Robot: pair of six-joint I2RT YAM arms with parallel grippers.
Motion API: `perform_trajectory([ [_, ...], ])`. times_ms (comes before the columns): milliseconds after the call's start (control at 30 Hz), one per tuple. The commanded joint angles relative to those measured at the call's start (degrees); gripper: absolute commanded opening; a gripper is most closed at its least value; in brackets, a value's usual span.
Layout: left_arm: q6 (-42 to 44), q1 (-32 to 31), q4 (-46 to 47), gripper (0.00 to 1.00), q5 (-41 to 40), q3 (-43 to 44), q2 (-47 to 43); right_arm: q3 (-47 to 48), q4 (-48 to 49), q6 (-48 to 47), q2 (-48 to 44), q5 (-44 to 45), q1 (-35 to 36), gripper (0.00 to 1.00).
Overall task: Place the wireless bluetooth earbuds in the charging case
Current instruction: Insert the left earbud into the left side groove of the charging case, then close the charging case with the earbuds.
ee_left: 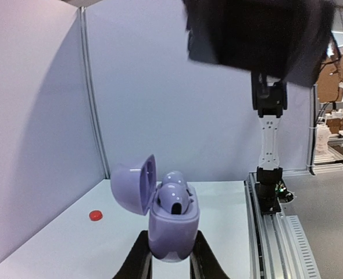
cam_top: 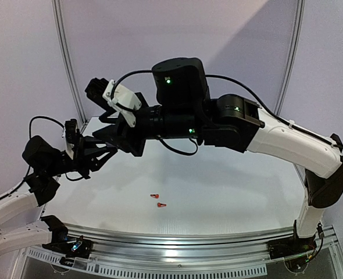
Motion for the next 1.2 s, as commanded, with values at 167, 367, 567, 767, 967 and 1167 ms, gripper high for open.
perform_trajectory([
  [167, 57.8, 0.5, -18.1, 0.0, -15.2, -2.6, -2.1, 1.8, 2.8, 7.8, -2.6, 7.8, -0.8, 0.42],
  [367, 93.0, 0.5, -12.3, 0.0, -25.0, -5.6, -1.9, 0.4, 0.0, 10.8, -1.4, 16.1, -1.7, 0.44],
  [567, 106.4, -0.1, -12.4, 0.0, -23.5, -8.6, -5.5, 4.4, -7.8, 18.6, 5.3, 19.1, -2.6, 0.43],
  [767, 110.2, -0.2, -15.3, 0.0, -22.0, -9.8, -8.0, 8.2, -11.2, 23.7, 11.6, 14.2, -2.6, 0.44],
  [967, 110.3, -0.2, -15.0, 0.0, -23.2, -9.7, -6.8, 9.7, -14.6, 26.0, 14.2, 10.2, -2.6, 0.44],
  [1167, 106.3, -0.2, -14.9, 0.0, -25.5, -8.4, -5.9, 8.6, -19.4, 27.0, 13.0, 12.2, -2.5, 0.31],
])
